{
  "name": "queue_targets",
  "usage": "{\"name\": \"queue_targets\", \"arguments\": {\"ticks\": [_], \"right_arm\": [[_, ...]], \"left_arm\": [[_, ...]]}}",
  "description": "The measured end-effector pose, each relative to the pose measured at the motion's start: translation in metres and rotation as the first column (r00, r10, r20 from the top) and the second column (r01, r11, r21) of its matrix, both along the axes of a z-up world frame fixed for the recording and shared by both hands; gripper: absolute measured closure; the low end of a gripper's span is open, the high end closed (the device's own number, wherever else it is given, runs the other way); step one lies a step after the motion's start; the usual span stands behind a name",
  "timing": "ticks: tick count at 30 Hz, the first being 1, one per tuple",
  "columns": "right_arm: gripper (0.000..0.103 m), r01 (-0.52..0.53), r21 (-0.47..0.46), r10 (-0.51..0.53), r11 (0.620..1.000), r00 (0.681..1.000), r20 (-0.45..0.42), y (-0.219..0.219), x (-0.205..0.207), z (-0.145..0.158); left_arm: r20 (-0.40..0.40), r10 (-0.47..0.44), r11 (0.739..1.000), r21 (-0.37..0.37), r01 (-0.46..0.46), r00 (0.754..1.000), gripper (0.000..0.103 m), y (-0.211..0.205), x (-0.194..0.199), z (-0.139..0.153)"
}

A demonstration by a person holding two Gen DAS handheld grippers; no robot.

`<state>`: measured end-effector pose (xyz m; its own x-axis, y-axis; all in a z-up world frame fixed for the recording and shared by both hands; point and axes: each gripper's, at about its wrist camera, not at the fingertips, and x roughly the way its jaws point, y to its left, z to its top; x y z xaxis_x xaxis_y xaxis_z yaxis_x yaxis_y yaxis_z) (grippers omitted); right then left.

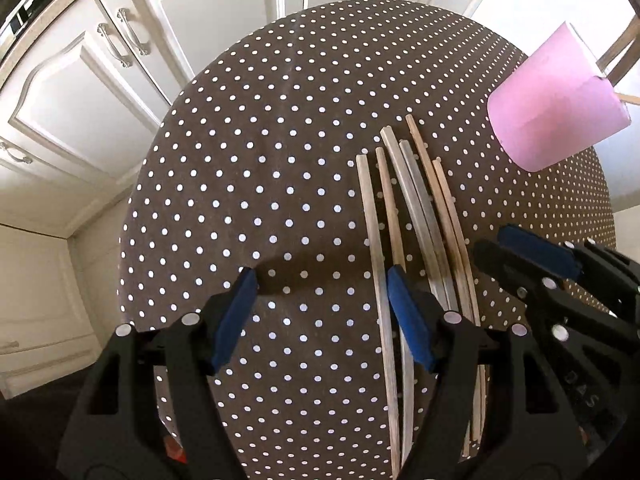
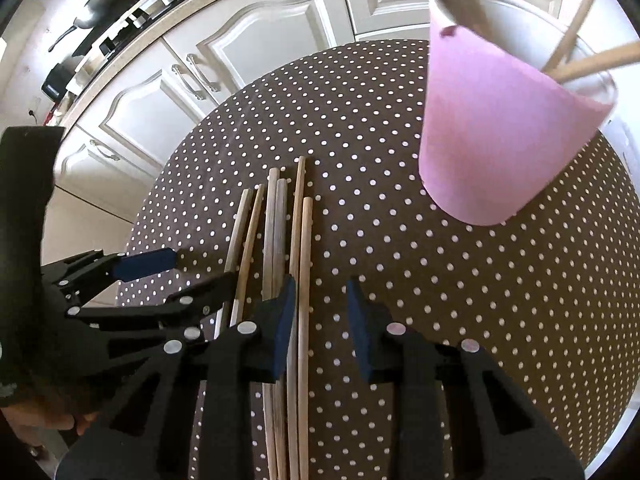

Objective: Organize utensils
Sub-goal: 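Lower both open grippers onto the loose wooden chopsticks on the table, then close the left gripper on one chopstick while the right gripper closes on another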

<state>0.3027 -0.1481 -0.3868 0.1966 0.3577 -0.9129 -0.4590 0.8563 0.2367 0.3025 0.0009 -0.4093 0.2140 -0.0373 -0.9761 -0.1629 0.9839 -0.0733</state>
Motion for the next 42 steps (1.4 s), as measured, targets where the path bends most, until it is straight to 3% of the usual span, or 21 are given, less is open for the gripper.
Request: {"name": "queue_targets", "arguments": {"ticks": [14, 27, 33, 39, 41, 42], "right_arm": [[0.086, -0.012, 0.013, 0.013, 1.000, 0.999, -0.038, 0.010, 0.019, -0.006], [0.092, -0.044, -0.063, 0.038, 0.997, 0.995, -0.096, 0.031, 0.033, -0.014], [0.094, -0.058, -0.105, 0.042, 0.993, 0.989, -0.144, 0.043, 0.044, -0.016], [0.098, -0.017, -0.107, -0.003, 0.994, 0.983, -0.184, 0.043, 0.049, -0.018], [0.098, -0.006, -0.096, -0.013, 0.995, 0.981, -0.192, 0.038, 0.049, -0.019], [0.098, -0.004, -0.094, -0.014, 0.996, 0.981, -0.192, 0.036, 0.048, -0.020]], "left_arm": [[-0.010, 0.005, 1.000, 0.005, -0.005, 1.000, 0.036, -0.001, -0.007, 0.002], [0.002, 0.012, 0.997, 0.077, -0.012, 1.000, 0.032, -0.018, -0.004, 0.001], [0.002, -0.005, 0.998, 0.069, 0.005, 1.000, 0.033, -0.018, 0.008, 0.001], [0.019, -0.012, 0.997, 0.079, 0.010, 1.000, 0.047, -0.015, 0.007, 0.005], [0.033, 0.000, 0.997, 0.073, -0.003, 0.999, 0.068, -0.009, 0.004, 0.008], [0.043, 0.005, 0.998, 0.061, -0.008, 0.999, 0.072, -0.007, 0.002, 0.010]]}}
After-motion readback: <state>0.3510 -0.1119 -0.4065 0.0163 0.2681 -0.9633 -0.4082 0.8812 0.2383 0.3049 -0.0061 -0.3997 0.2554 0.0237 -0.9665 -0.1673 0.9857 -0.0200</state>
